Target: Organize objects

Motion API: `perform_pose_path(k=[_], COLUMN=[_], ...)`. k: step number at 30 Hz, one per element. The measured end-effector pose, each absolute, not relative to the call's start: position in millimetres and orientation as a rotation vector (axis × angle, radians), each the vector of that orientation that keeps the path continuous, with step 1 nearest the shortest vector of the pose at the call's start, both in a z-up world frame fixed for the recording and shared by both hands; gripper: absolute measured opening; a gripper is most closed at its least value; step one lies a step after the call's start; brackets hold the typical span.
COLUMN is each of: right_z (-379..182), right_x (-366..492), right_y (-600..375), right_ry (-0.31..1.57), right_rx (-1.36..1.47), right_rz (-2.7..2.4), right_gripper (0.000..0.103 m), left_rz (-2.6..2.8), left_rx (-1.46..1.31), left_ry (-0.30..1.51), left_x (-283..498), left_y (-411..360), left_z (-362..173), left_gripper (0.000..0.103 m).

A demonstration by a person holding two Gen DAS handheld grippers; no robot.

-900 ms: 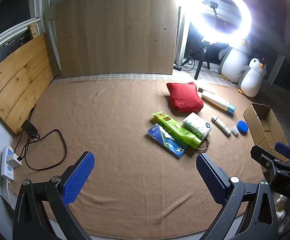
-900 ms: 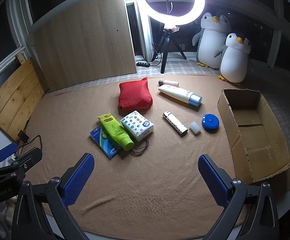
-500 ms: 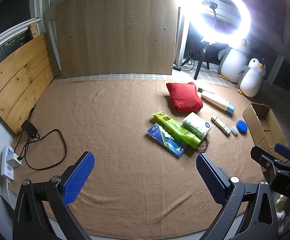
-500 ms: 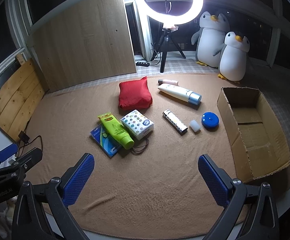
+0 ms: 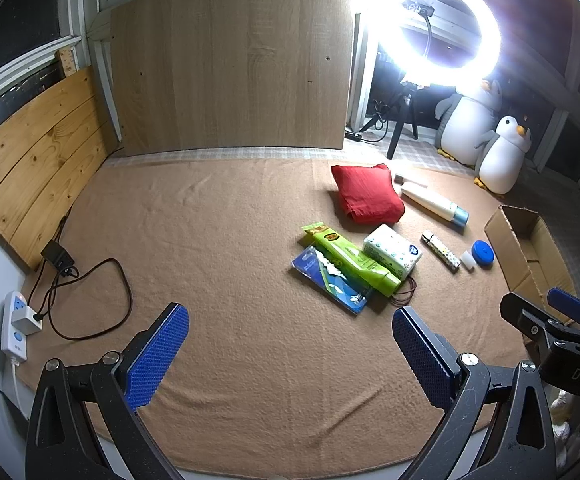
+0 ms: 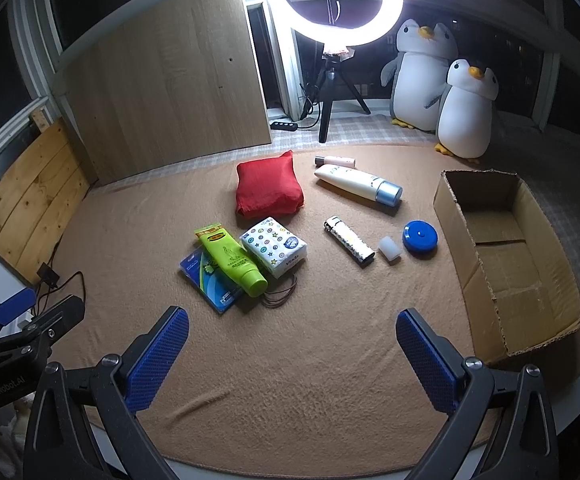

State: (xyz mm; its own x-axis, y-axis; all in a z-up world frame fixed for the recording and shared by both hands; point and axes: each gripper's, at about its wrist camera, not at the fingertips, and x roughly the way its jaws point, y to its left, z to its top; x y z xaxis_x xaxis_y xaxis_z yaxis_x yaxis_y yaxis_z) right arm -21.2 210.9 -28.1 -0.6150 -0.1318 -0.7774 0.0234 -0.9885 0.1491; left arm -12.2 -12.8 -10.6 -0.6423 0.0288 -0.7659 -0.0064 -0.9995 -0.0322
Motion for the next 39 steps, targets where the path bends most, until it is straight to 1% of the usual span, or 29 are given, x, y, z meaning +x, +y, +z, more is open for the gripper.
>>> perform_pose_path(k=[12, 24, 31, 33, 36, 39], right_z=[-37, -51, -61, -66, -73, -77], right_x=[-25, -38, -60, -70, -85, -93], right_y=[215, 229, 243, 247, 254, 259], right_ry=[-0.211, -0.259, -0.294, -0.300, -0.315, -0.336], right_rx=[1.357, 1.378, 1.402, 1.419, 1.447, 1.465], right_rz=[-2.728, -2.706, -2.674, -2.660, -2.640, -2.616], right_gripper=[0.103, 0.103, 0.103, 0.102, 0.098, 0.093], left_rz=[2.824, 2.808, 2.775, 2.758, 2.728, 2.698], left_rx=[-1.338, -1.384, -1.398, -1.402, -1.418, -1.438], left_ry=[-0.012, 0.019, 0.021, 0.021, 0.020, 0.008], left_x=[-20, -55, -75, -84, -102, -122], left_y=[-10, -17, -11, -7, 3, 12], left_z=[-20, -44, -57, -61, -68, -75], left_gripper=[0.103, 0.103, 0.100, 0.099, 0.096, 0.091])
